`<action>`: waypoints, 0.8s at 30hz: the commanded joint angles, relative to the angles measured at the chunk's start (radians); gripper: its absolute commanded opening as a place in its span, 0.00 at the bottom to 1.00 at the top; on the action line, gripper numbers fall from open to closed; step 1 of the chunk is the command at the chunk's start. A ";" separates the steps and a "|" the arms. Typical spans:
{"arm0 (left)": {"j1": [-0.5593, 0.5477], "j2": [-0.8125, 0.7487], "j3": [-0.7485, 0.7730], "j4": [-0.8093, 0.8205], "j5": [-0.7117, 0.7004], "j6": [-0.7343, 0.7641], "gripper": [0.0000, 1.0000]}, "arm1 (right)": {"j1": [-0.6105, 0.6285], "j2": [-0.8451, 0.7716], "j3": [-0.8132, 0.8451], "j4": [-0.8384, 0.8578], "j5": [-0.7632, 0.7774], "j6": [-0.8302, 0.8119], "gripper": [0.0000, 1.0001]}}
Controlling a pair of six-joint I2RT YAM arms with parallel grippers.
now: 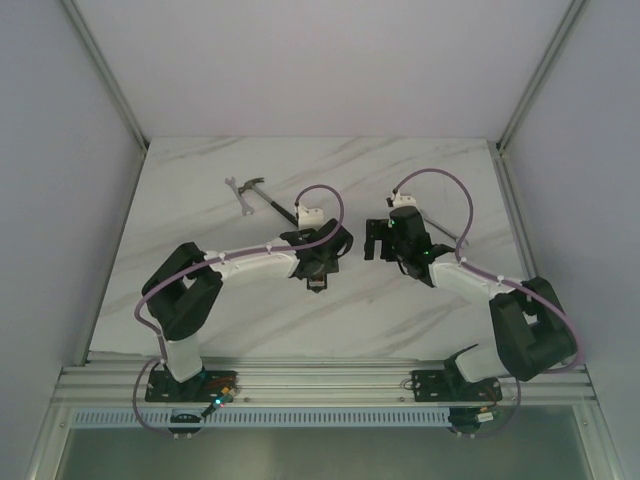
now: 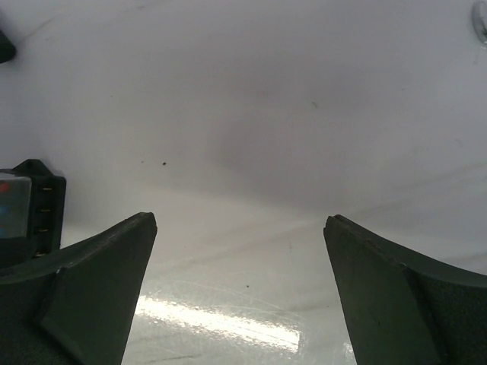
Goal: Snap on the fuse box
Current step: Close the fuse box cover on the fuse box base.
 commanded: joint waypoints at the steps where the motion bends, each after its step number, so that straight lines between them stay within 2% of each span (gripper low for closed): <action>1: -0.006 -0.022 0.019 -0.025 -0.007 0.010 0.79 | -0.002 -0.023 0.016 0.023 -0.092 0.012 1.00; 6: -0.004 -0.092 -0.008 0.011 0.021 0.055 0.84 | 0.000 -0.044 0.024 0.023 -0.262 0.053 0.95; 10: 0.031 -0.208 -0.125 0.148 0.114 0.100 0.82 | 0.002 -0.039 0.012 0.079 -0.408 0.119 0.84; 15: 0.114 -0.302 -0.282 0.343 0.300 0.128 0.76 | 0.019 0.011 0.010 0.177 -0.572 0.208 0.71; 18: 0.156 -0.309 -0.327 0.396 0.391 0.137 0.70 | 0.040 0.061 0.021 0.226 -0.620 0.254 0.58; 24: 0.206 -0.278 -0.366 0.440 0.478 0.128 0.60 | 0.083 0.169 0.067 0.252 -0.651 0.289 0.47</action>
